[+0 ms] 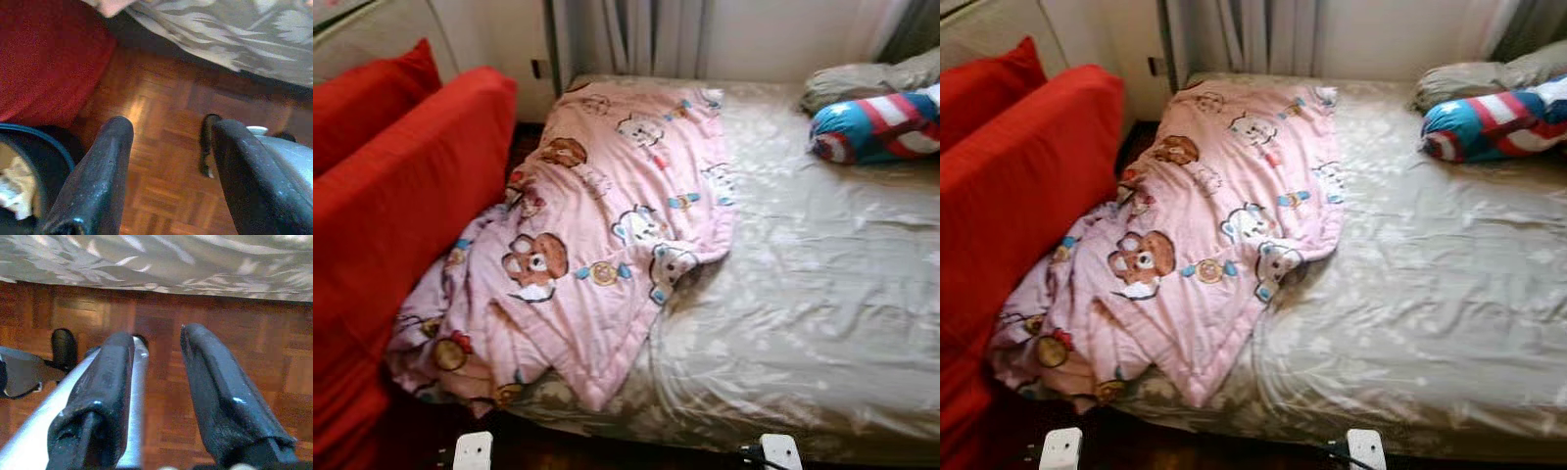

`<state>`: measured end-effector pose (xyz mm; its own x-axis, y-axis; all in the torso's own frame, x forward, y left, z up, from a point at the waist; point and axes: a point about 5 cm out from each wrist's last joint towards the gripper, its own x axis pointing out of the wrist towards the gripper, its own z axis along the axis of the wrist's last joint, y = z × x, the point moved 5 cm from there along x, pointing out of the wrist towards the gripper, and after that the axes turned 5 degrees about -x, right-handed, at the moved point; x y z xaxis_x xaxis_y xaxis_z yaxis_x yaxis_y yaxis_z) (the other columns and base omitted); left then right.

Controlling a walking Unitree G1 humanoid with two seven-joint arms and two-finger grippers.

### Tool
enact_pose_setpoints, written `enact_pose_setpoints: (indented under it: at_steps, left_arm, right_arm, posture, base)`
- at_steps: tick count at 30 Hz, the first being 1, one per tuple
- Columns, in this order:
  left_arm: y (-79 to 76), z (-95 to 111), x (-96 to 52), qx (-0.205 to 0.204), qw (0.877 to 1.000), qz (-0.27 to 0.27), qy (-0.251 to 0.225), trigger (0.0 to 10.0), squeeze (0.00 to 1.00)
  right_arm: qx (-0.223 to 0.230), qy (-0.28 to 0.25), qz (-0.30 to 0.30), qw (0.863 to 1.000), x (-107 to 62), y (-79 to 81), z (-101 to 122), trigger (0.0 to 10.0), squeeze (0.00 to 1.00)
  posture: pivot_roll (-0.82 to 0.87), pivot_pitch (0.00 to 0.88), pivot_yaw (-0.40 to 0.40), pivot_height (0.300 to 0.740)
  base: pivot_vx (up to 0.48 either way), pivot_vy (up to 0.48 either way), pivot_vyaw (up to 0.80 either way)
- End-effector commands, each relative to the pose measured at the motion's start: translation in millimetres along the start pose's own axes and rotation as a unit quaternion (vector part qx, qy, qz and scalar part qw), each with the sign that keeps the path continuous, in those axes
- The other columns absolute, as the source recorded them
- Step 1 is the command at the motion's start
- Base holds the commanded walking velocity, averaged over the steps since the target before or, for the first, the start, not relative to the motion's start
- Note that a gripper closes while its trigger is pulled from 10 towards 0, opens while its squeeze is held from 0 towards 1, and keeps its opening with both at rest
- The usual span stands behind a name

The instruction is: Clean up the room

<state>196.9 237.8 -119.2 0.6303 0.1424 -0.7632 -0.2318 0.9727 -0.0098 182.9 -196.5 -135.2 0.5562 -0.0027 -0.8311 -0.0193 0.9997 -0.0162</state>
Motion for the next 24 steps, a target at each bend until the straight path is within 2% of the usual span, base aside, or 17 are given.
enact_pose_setpoints:
  at_steps: [1,5,24]
  left_arm:
    - [3.2,-12.5,-2.7,0.001,1.000,0.005,0.020,10.0,0.00]
    - [3.3,-12.5,-2.7,0.001,1.000,0.005,0.020,10.0,0.00]
    - [2.2,-11.1,-2.5,0.000,1.000,0.000,0.017,10.0,0.00]
  right_arm:
    - [0.005,0.016,-0.005,1.000,-3.0,-3.4,-13.4,10.0,0.00]
    - [0.004,0.017,-0.005,1.000,-3.2,-3.8,-14.0,10.0,0.00]
    - [-0.006,0.013,0.004,1.000,-3.1,2.2,-14.4,10.0,0.00]
  posture:
    - [0.05,0.141,0.018,0.740]
    - [0.05,0.141,0.018,0.740]
    - [0.05,0.145,0.018,0.740]
  base:
    - [0.000,0.356,0.00]
    - [0.000,0.349,0.00]
    - [0.000,0.000,0.02]
